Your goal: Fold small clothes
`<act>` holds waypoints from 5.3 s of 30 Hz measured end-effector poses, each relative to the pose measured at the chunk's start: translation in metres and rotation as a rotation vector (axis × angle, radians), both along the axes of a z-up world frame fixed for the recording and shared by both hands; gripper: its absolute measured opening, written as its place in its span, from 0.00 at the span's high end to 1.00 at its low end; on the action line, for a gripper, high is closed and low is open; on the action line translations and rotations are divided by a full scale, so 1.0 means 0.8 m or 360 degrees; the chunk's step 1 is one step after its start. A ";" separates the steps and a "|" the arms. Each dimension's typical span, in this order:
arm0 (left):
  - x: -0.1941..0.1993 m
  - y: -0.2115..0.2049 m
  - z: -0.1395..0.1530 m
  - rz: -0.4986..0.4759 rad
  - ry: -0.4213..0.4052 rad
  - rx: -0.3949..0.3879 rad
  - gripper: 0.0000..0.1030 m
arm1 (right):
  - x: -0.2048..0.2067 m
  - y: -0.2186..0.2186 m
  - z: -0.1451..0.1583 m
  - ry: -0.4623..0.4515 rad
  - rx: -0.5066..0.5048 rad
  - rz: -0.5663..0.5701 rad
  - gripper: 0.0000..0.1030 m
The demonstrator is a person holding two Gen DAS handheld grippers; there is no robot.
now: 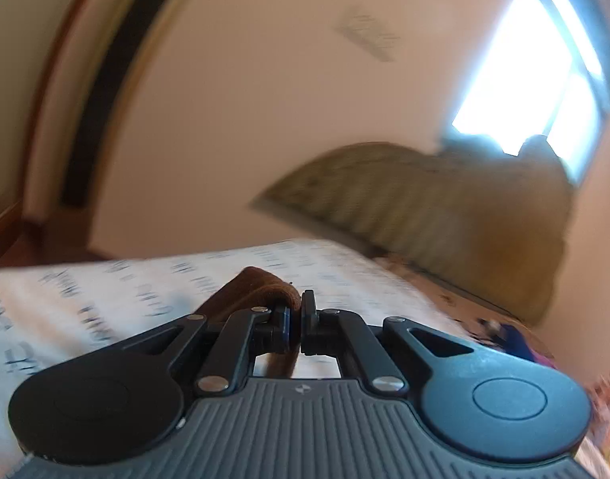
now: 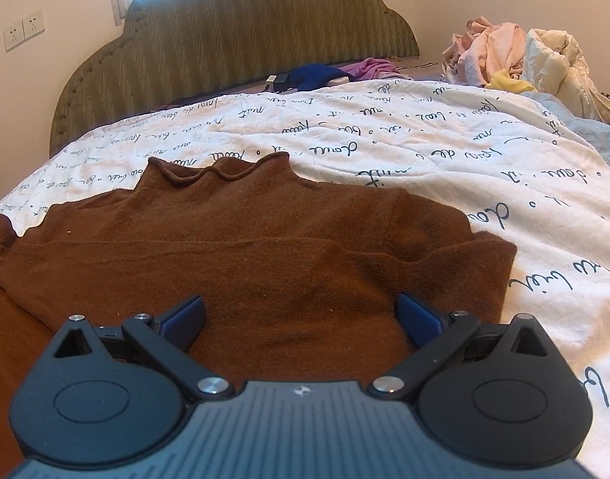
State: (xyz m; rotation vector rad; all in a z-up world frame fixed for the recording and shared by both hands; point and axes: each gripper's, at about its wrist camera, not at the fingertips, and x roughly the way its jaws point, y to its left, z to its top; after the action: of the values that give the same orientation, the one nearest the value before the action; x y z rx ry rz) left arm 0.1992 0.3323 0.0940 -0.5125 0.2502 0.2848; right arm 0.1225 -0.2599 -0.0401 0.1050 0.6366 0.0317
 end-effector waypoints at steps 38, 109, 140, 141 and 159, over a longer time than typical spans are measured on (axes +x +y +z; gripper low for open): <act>-0.229 -0.322 -0.109 -0.1166 0.0291 0.0018 0.01 | 0.042 0.145 0.034 0.0327 -0.0127 0.0416 0.12; 0.022 -0.363 -0.107 -0.1020 0.0589 0.0600 0.00 | 0.020 -0.079 0.003 -0.0034 0.0156 -0.0015 0.81; -0.235 -0.205 -0.099 -0.1055 0.0546 -0.0478 0.24 | -0.235 -0.099 0.011 0.0449 0.0661 0.0207 0.94; -0.233 -0.209 -0.098 -0.1087 0.0576 -0.0461 0.62 | -0.235 -0.100 0.010 0.0440 0.0669 0.0215 0.94; -0.301 -0.166 -0.095 -0.1193 0.0653 -0.0601 0.27 | -0.287 -0.160 0.006 0.0635 0.1067 0.0205 0.83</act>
State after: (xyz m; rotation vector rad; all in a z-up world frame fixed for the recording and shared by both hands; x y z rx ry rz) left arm -0.0415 0.1995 0.0179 -0.6916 0.8792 -0.4047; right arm -0.1074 -0.3878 -0.0352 0.7320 1.0119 0.3563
